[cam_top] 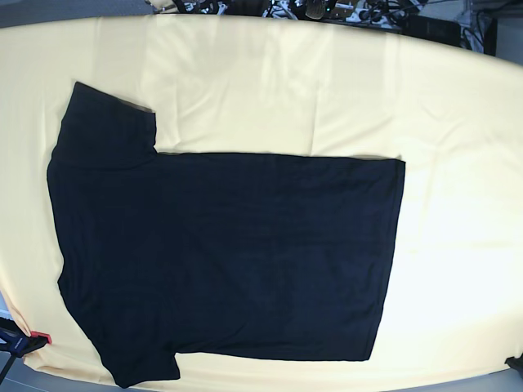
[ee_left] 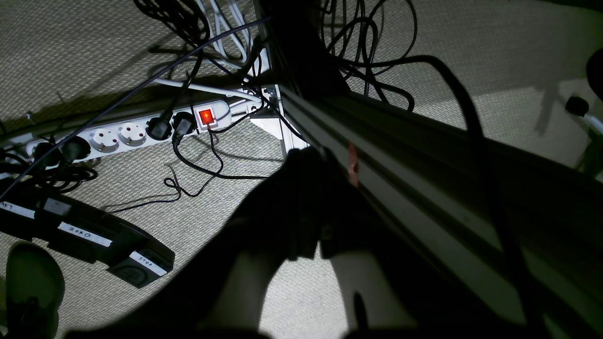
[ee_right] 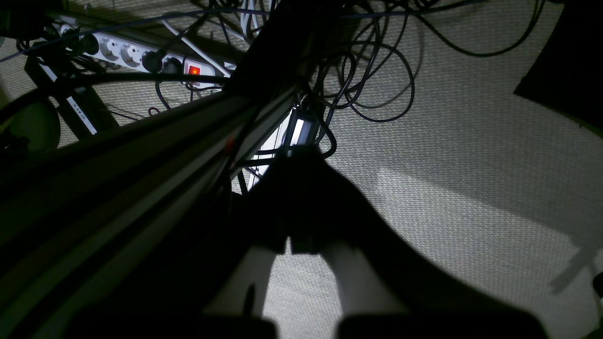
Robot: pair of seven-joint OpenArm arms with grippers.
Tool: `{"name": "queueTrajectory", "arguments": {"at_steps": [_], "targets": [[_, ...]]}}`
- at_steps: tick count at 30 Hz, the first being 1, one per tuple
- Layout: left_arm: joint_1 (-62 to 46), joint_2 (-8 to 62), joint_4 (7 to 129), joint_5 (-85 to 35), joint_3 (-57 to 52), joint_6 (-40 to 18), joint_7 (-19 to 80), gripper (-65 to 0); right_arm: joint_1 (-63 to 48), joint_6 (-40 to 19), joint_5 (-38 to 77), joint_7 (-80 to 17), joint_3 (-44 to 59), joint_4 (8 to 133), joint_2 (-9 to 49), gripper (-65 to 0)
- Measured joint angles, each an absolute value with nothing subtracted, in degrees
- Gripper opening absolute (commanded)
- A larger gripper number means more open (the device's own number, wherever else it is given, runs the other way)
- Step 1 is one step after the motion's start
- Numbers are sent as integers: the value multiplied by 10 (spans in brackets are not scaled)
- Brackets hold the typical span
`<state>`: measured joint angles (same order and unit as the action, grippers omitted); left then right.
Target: Fold the T-shirt properly
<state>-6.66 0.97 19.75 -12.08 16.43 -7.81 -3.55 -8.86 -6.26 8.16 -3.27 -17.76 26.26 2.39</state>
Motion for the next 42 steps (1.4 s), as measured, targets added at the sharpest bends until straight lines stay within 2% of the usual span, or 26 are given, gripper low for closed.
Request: {"name": "queueTrajectory", "arguments": {"at_steps": [13, 15, 17, 20, 23, 27, 29, 33, 40, 42], "targets": [[-67, 10, 198, -121, 164, -78, -38, -650, -89, -63, 81, -29, -178, 263, 24, -650], [-67, 10, 208, -120, 164, -78, 22, -650, -88, -66, 69, -40, -178, 265, 24, -650], [-70, 11, 227, -116, 164, -78, 70, -650, -88, -93, 40, -86, -177, 266, 26, -650], [-91, 13, 273, -100, 164, -80, 99, -650, -108, -156, 43, -81, -177, 276, 42, -650], [-136, 22, 329, -101, 164, -82, 104, -650, -163, -167, 43, -82, -177, 313, 70, -650], [-218, 40, 392, -107, 166, -89, 123, -650, -253, -170, 37, -94, -177, 394, 110, -650], [-256, 56, 435, -112, 180, -89, 140, -650, -297, -191, 37, -95, -177, 449, 131, -650], [-328, 109, 571, -112, 209, -87, 156, -650, -393, -200, 40, -127, -177, 600, 168, -650], [-483, 229, 847, -102, 211, -85, 195, -650, -590, -118, 22, -170, -177, 887, 241, -650], [-521, 264, 925, -95, 212, -63, 208, -650, -630, -83, -13, -198, -177, 967, 259, -650]]}}
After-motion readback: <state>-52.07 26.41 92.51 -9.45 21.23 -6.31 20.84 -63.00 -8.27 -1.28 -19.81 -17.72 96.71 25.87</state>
